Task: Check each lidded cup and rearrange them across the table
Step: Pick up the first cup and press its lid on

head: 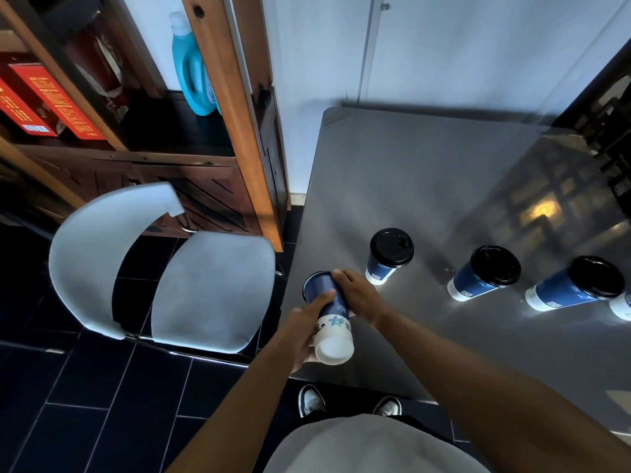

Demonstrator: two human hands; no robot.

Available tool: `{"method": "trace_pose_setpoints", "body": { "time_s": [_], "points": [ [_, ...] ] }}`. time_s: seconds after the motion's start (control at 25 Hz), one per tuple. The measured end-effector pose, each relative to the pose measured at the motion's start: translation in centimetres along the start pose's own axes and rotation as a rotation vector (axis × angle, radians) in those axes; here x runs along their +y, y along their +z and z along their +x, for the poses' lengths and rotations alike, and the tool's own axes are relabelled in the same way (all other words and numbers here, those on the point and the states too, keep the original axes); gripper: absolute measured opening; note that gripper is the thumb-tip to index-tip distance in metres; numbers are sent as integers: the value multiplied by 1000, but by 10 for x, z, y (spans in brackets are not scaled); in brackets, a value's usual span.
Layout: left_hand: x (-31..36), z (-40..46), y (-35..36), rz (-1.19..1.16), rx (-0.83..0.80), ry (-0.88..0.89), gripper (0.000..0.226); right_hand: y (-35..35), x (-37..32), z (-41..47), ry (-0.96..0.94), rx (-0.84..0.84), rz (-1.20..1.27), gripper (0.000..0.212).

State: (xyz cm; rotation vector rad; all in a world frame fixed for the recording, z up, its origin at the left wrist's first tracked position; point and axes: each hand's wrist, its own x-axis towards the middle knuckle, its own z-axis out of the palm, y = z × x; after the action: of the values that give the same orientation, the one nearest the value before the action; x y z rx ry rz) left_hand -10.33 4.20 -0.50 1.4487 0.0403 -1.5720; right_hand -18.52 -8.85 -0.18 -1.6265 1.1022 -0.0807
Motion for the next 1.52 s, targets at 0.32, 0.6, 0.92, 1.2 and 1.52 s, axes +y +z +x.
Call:
{"method": "trace_pose_setpoints", "body": {
  "time_s": [0.32, 0.6, 0.92, 1.2, 1.52],
  "points": [
    [9, -2, 11, -282, -23, 68, 74, -5, -7, -4, 109, -19, 178, 36],
    [11, -3, 15, -337, -67, 61, 76, -10, -9, -5, 156, -30, 301, 38],
    [8, -4, 8, 74, 76, 124, 85, -15, -5, -2, -12, -7, 24, 44],
    [23, -18, 18, -274, -38, 102, 53, -17, -16, -10, 95, -38, 274, 38],
    [24, -21, 21, -322, -87, 83, 56, -16, -15, -6, 52, -39, 253, 44]
  ]
}}
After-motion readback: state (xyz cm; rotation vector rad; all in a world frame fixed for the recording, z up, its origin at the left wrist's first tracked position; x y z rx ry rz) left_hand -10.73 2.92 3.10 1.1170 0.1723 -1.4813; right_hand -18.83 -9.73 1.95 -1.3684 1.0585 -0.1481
